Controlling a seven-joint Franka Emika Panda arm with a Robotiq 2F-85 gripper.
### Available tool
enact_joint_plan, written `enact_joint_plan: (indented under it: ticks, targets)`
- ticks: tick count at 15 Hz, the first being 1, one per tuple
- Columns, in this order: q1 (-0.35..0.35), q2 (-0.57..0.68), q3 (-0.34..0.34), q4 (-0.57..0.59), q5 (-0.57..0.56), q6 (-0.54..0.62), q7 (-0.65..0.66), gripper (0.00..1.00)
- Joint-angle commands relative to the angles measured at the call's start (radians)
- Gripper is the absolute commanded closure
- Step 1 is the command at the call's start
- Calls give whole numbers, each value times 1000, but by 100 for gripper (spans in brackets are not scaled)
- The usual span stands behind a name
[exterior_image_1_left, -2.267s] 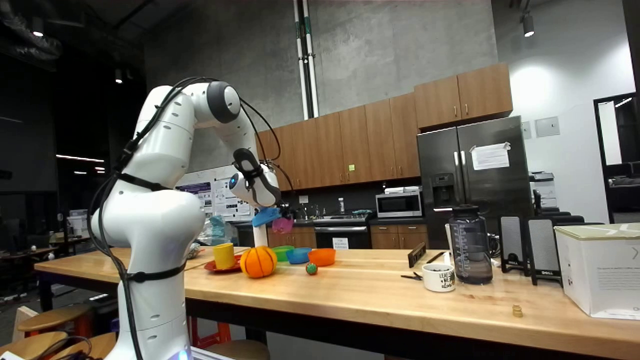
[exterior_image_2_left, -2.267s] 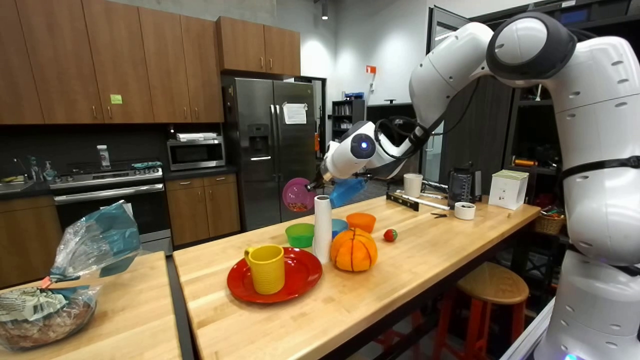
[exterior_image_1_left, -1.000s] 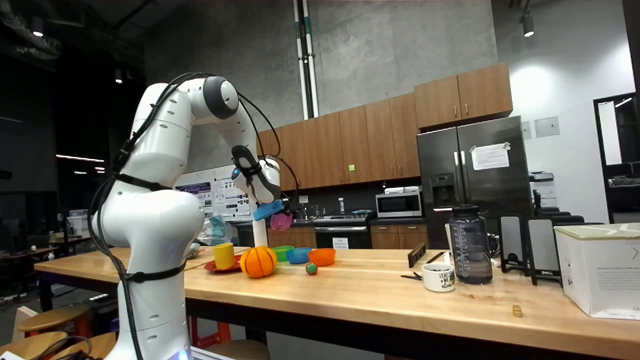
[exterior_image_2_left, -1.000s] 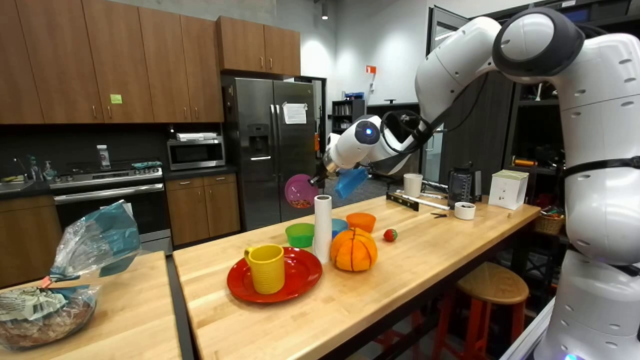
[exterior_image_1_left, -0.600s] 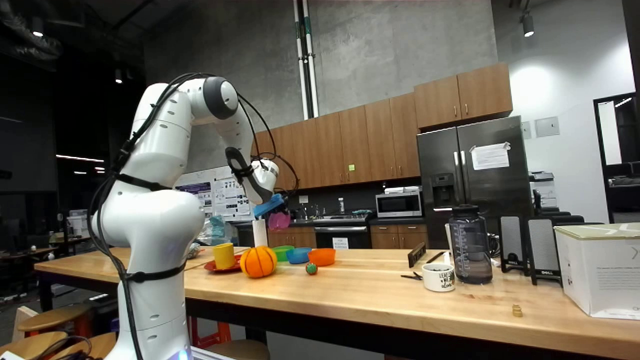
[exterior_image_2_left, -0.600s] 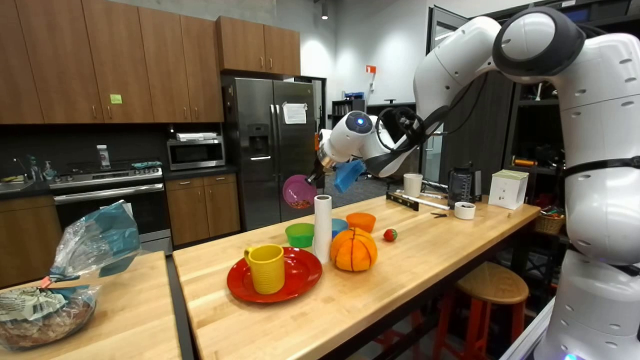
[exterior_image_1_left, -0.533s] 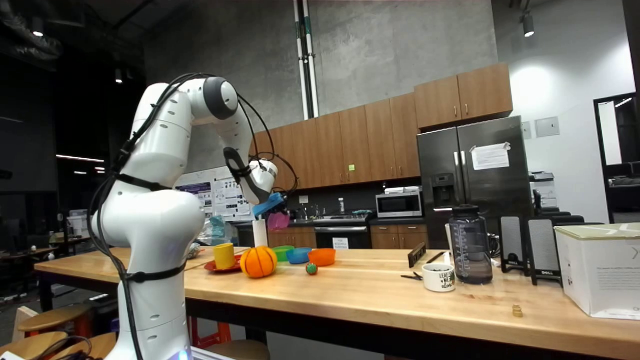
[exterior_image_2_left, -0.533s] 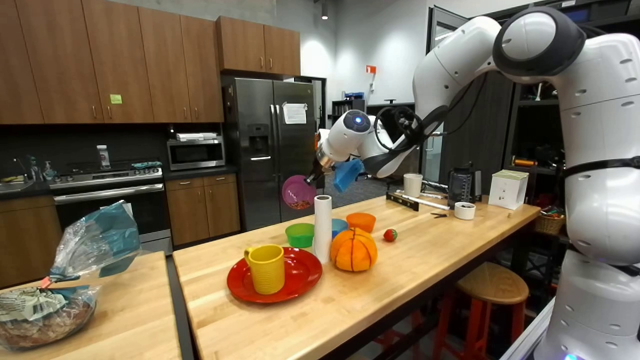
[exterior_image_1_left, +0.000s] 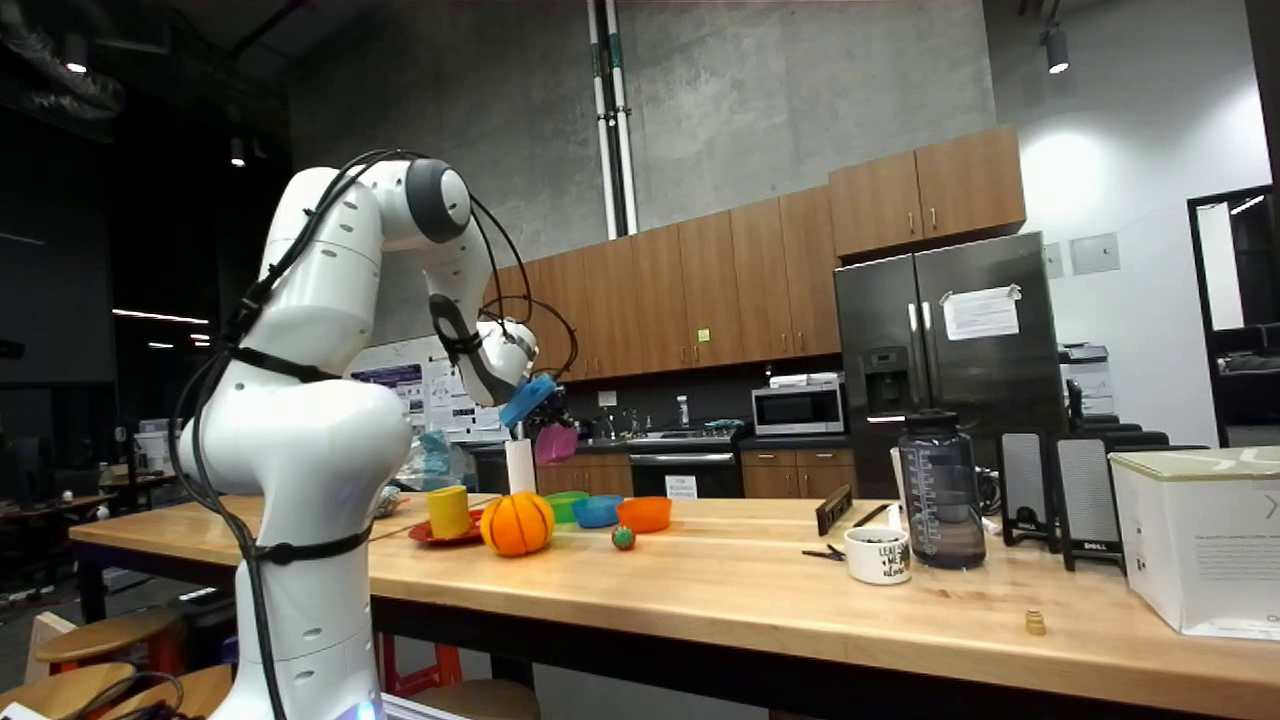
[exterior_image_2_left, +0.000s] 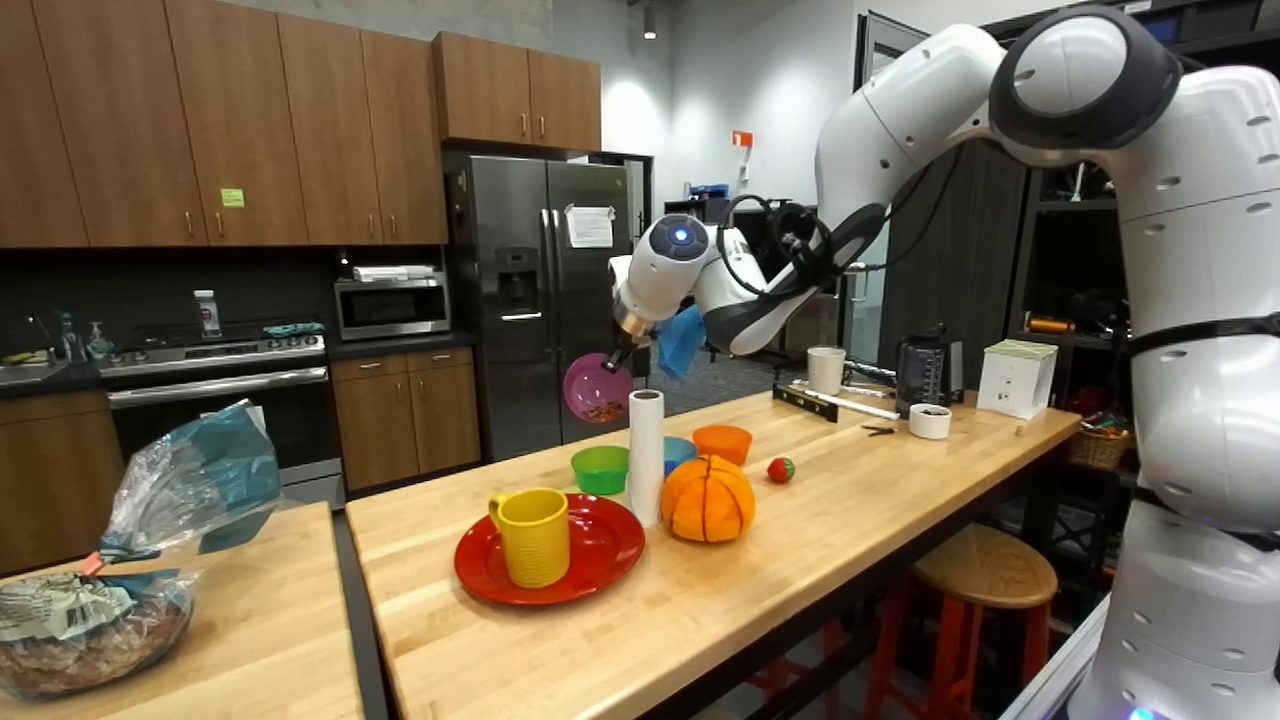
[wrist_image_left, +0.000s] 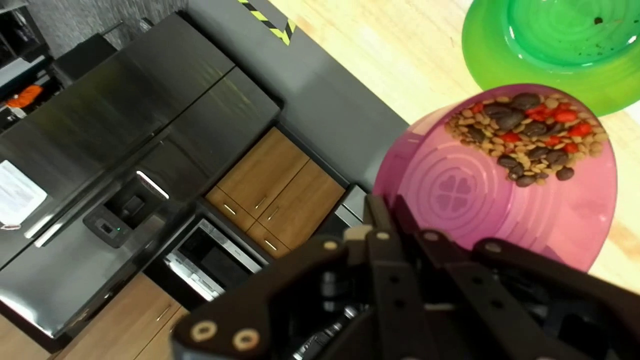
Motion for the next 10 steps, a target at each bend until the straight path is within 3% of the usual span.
enact_joint_plan:
  ticks: [1,10]
  targets:
    - [15,17,6,41,23,-97,-78,99]
    - [101,57,-20,85,6,-256,-139,99]
